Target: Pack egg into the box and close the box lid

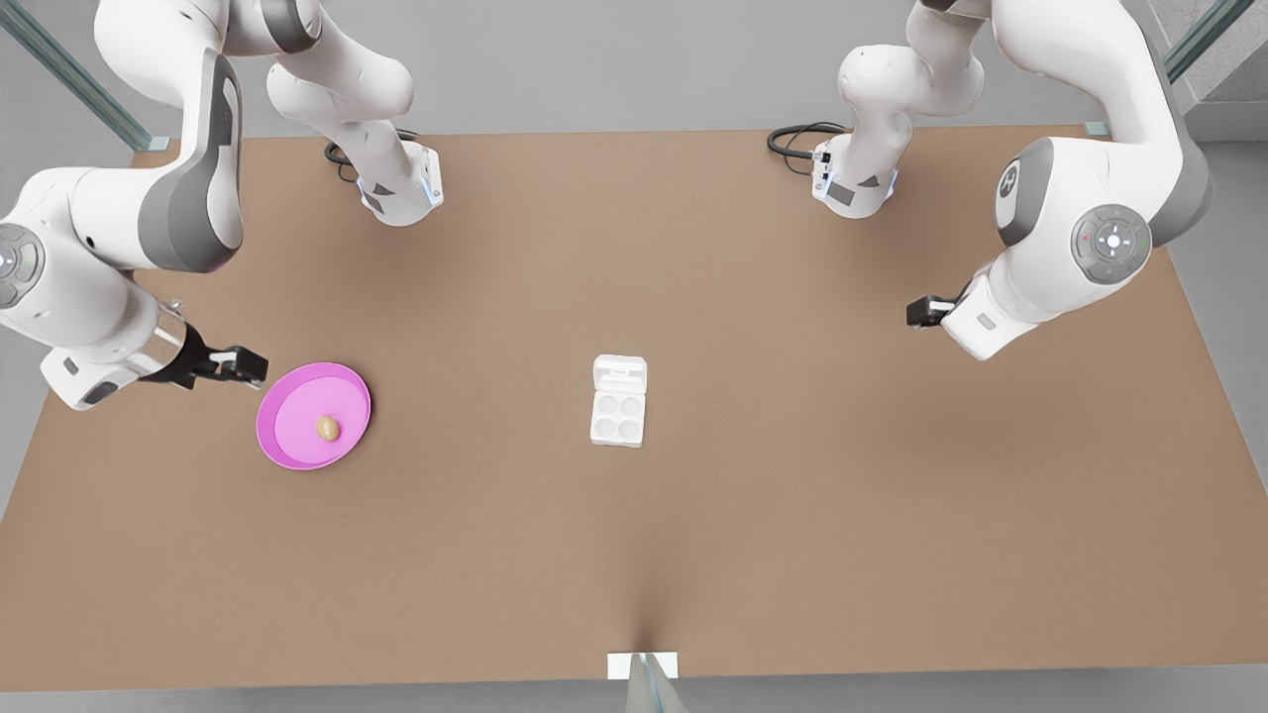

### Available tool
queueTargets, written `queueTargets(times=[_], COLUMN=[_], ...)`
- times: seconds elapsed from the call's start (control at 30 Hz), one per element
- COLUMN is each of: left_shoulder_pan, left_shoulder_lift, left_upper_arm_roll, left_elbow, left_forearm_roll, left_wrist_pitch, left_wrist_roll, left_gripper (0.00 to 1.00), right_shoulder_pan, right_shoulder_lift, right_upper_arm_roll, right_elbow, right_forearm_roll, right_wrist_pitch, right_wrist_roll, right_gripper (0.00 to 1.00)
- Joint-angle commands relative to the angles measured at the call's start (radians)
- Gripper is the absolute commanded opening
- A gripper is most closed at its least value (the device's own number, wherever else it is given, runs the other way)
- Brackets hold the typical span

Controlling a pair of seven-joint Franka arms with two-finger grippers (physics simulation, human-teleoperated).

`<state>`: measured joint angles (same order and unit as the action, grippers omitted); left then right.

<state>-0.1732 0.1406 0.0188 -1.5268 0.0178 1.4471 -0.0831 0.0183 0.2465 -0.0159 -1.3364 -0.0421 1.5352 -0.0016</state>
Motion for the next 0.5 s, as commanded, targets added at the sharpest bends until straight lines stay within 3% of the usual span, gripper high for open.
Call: queueTargets(times=[0.0,0.1,0.23,0.33,0.47], left_shoulder_pan=[0.0,0.0,-0.002,-0.002,-0.002], left_shoulder_lift=[-0.001,0.001,0.001,0.001,0.002], left_upper_arm_roll=[0.0,0.0,0.001,0.001,0.0], left_elbow=[0.0,0.0,-0.001,-0.001,-0.001], left_forearm_roll=[0.001,0.001,0.001,0.001,0.001], left_wrist_pitch=[0.016,0.016,0.016,0.016,0.016], left_wrist_roll=[-0.024,-0.024,-0.026,-0.026,-0.026], left_gripper=[1.0,1.0,1.0,1.0,1.0], right_shoulder_pan=[0.0,0.028,0.083,0.081,0.011], right_shoulder_lift=[-0.001,0.126,0.132,0.122,0.128], right_upper_arm_roll=[0.001,0.004,0.004,0.004,0.002], right_elbow=[-0.001,-0.023,-0.336,-0.491,-0.567], right_forearm_roll=[0.001,-0.002,-0.009,-0.019,-0.021], right_wrist_pitch=[0.052,0.106,0.519,0.674,0.772], right_wrist_roll=[-0.005,-0.046,-0.185,-0.304,-0.523], right_gripper=[1.0,1.0,1.0,1.0,1.0])
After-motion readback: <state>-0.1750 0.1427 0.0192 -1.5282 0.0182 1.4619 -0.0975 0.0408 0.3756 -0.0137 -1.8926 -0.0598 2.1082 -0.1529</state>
